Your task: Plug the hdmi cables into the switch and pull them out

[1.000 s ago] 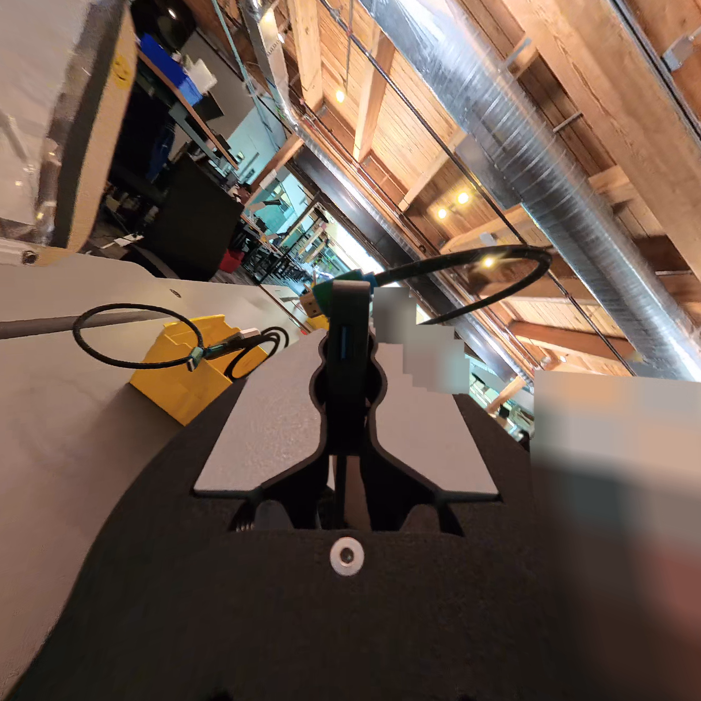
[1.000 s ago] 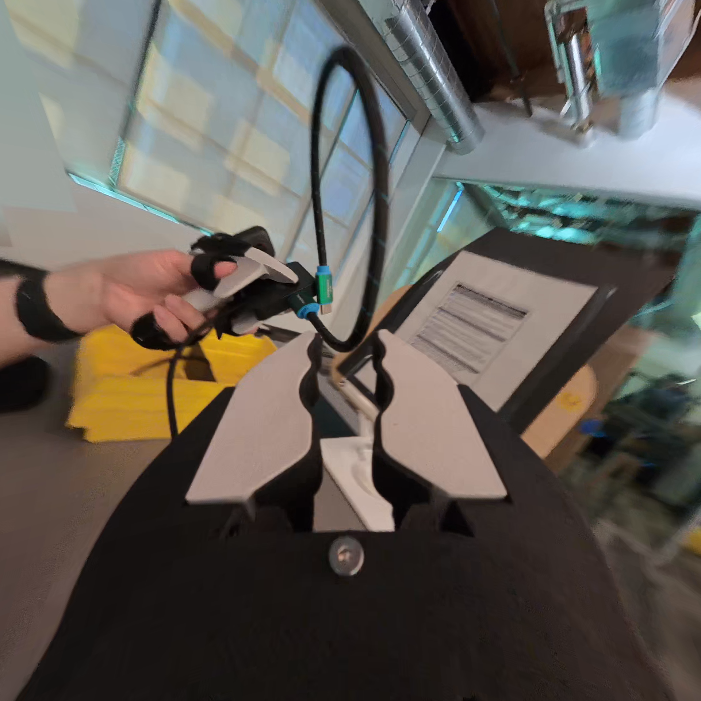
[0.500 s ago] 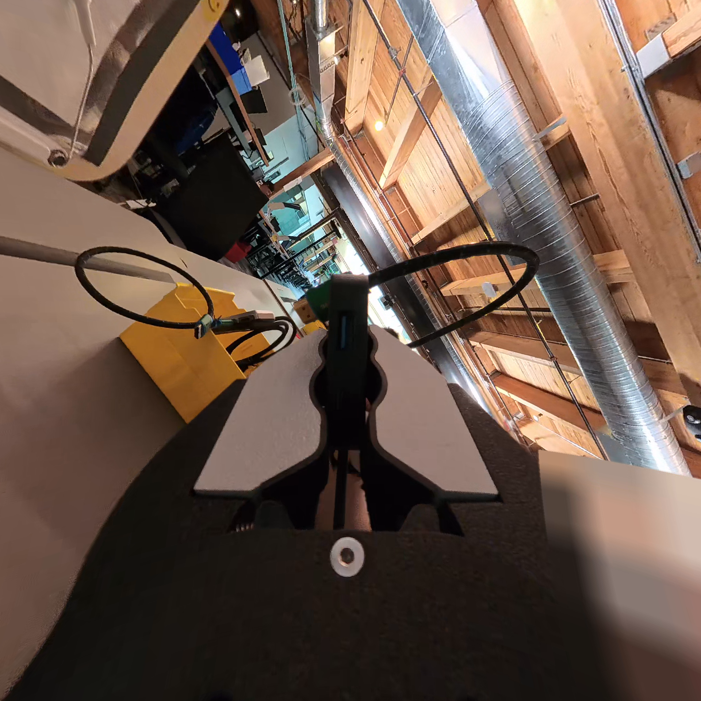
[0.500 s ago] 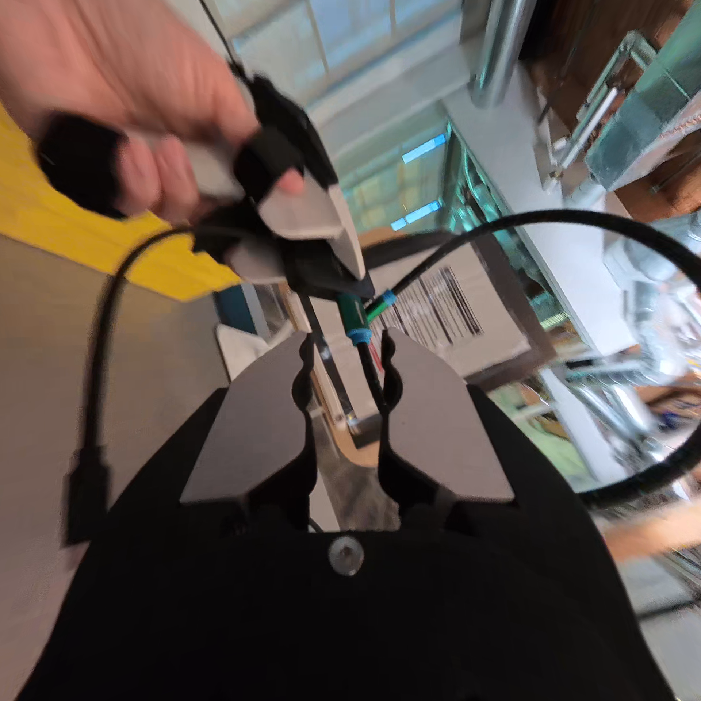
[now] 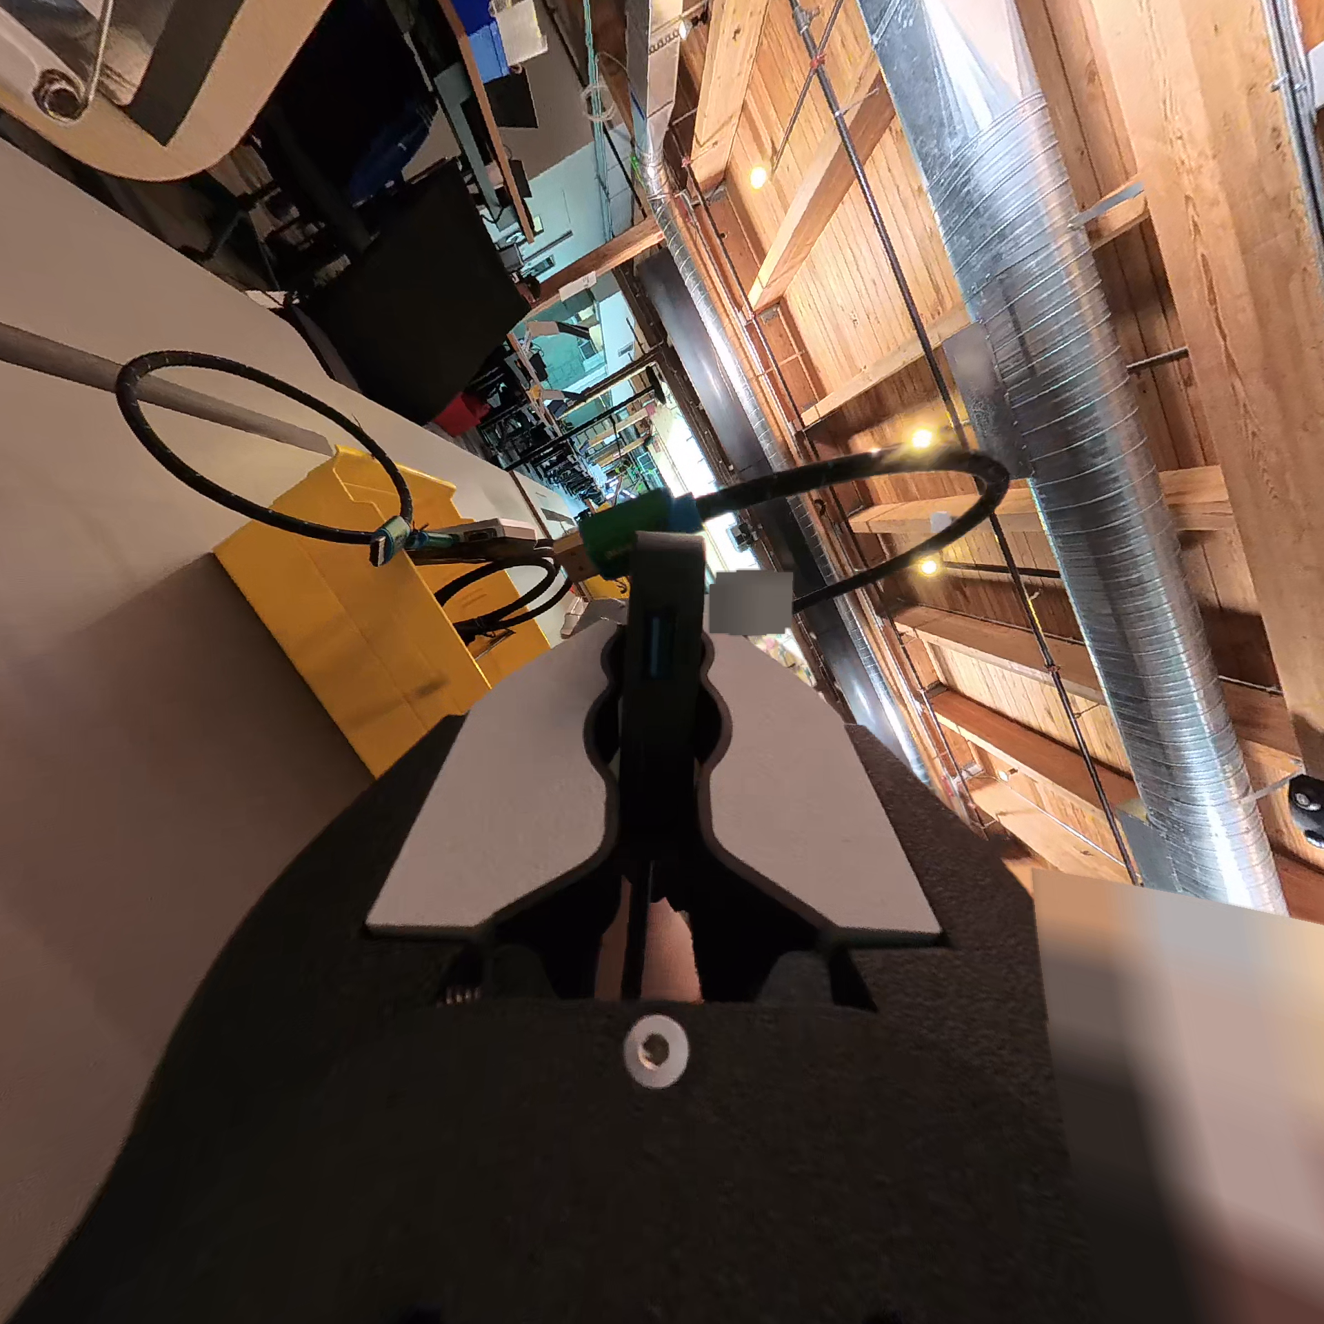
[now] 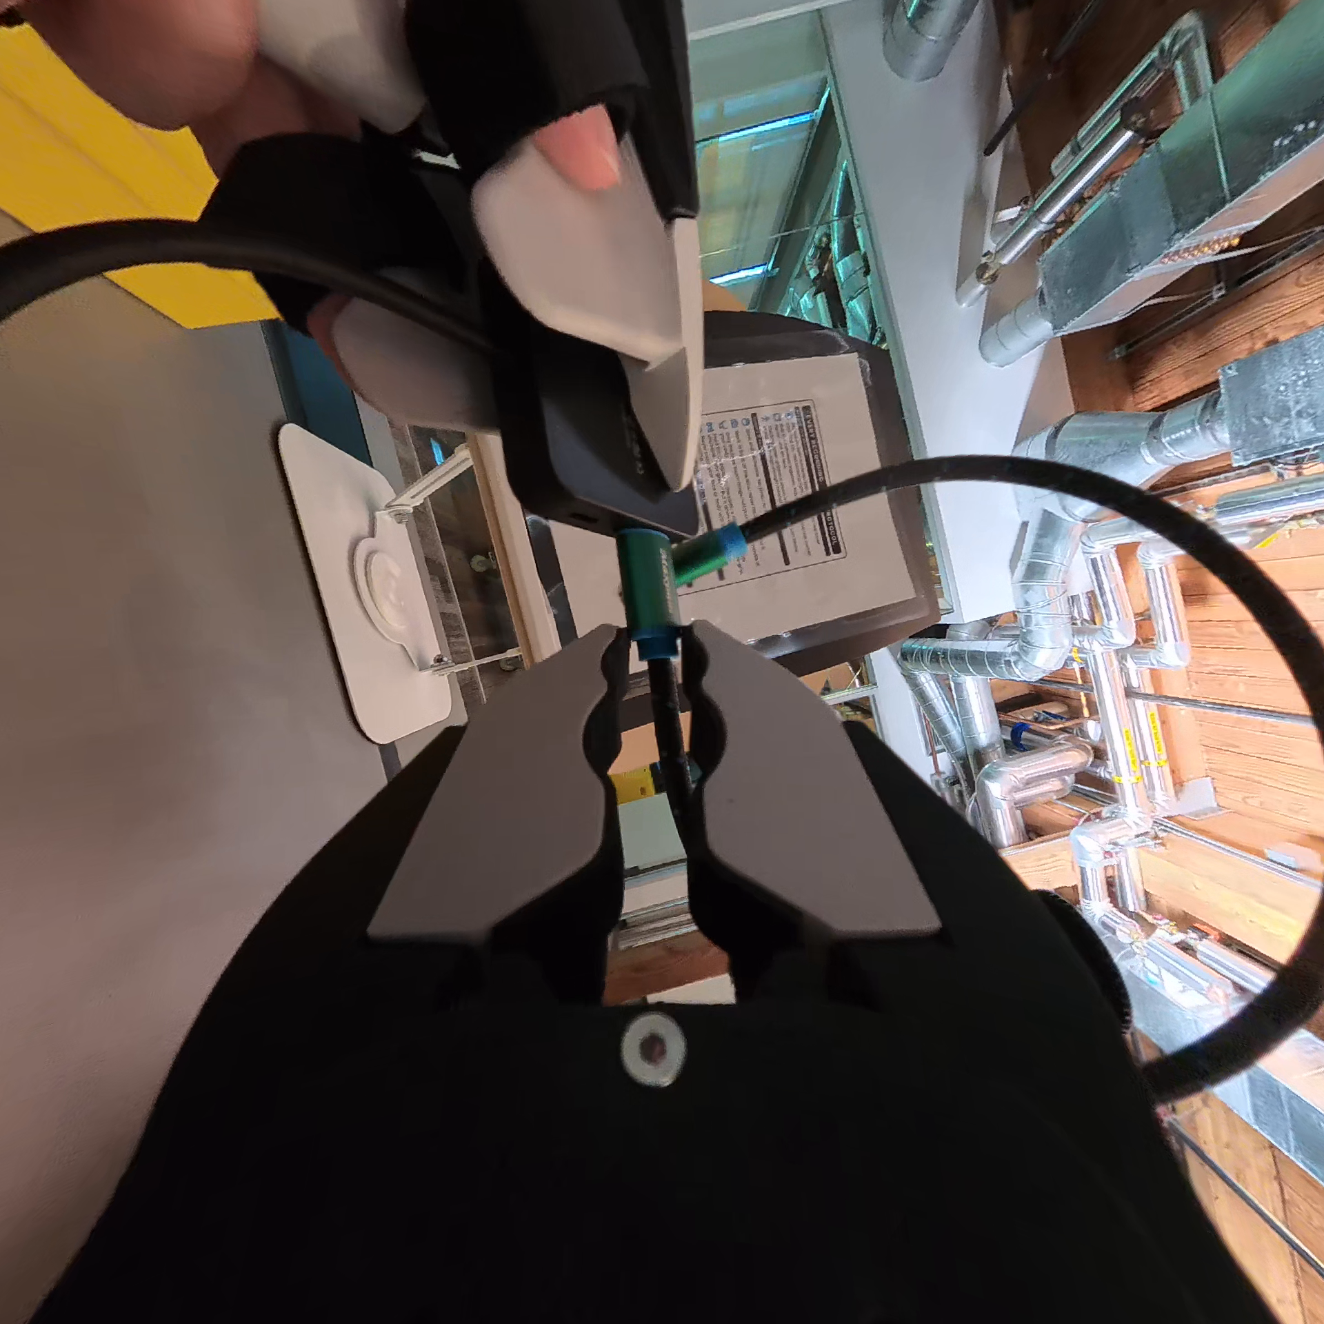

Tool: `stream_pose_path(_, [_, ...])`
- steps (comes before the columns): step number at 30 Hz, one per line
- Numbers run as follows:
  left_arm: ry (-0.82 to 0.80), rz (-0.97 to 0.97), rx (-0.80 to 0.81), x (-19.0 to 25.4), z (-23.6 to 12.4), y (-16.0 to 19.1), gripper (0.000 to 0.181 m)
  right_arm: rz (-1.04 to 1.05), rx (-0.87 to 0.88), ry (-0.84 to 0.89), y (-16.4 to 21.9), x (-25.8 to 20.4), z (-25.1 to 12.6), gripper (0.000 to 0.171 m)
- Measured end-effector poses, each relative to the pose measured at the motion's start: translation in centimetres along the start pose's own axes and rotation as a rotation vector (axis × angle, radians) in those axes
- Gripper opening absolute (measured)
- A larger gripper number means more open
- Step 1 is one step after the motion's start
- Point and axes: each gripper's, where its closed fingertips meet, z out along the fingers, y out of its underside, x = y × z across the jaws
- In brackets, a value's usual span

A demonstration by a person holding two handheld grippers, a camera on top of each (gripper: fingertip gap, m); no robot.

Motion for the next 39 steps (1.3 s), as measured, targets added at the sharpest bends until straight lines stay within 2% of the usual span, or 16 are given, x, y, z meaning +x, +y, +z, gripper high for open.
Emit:
stream_pose_path(6, [0.008,-0.012,-0.026,0.0,0.1,0.2,0.014,0.024,-0.007,-0.046,0.2,-0.1,-0.2,0.014])
stream_pose_path(10, [0.075,-0.019,-0.062,1.1,0.2,0.3,0.024,0.042,0.001,-0.051,0.4,0.3,-0.4,0.013])
stream_pose_path(16, [0.074,0.059,-0.043,1.8,-0.9,-1.3,0.028,0.077,-0.048,-0.054,2.7,1.8,-0.6,0.013])
stream_pose_path(20, [0.084,0.096,-0.011,2.8,-2.0,-2.7,0.027,0.099,-0.138,-0.084,6.5,4.3,-1.4,0.013])
stream_pose_path(23, [0.095,0.104,0.010,3.3,-2.5,-3.3,0.027,0.186,-0.300,-0.150,11.9,6.0,-3.0,0.013])
stream_pose_path(26, [0.101,0.097,-0.001,3.2,-2.4,-3.2,0.027,0.301,-0.459,-0.257,17.2,5.8,-5.0,0.013])
stream_pose_path(29, [0.107,0.092,-0.025,3.1,-2.0,-2.7,0.025,0.328,-0.626,-0.336,21.9,4.5,-6.9,0.013])
stream_pose_path(32, [0.108,0.092,-0.036,3.1,-1.8,-2.4,0.025,0.398,-0.624,-0.322,23.7,4.3,-7.1,0.012])
stream_pose_path(36, [0.116,0.092,-0.044,3.2,-1.9,-2.4,0.023,0.457,-0.632,-0.381,24.3,4.1,-8.2,0.012])
stream_pose_path(39, [0.117,0.087,-0.044,3.0,-1.9,-2.5,0.022,0.460,-0.617,-0.497,24.4,3.8,-8.5,0.012])
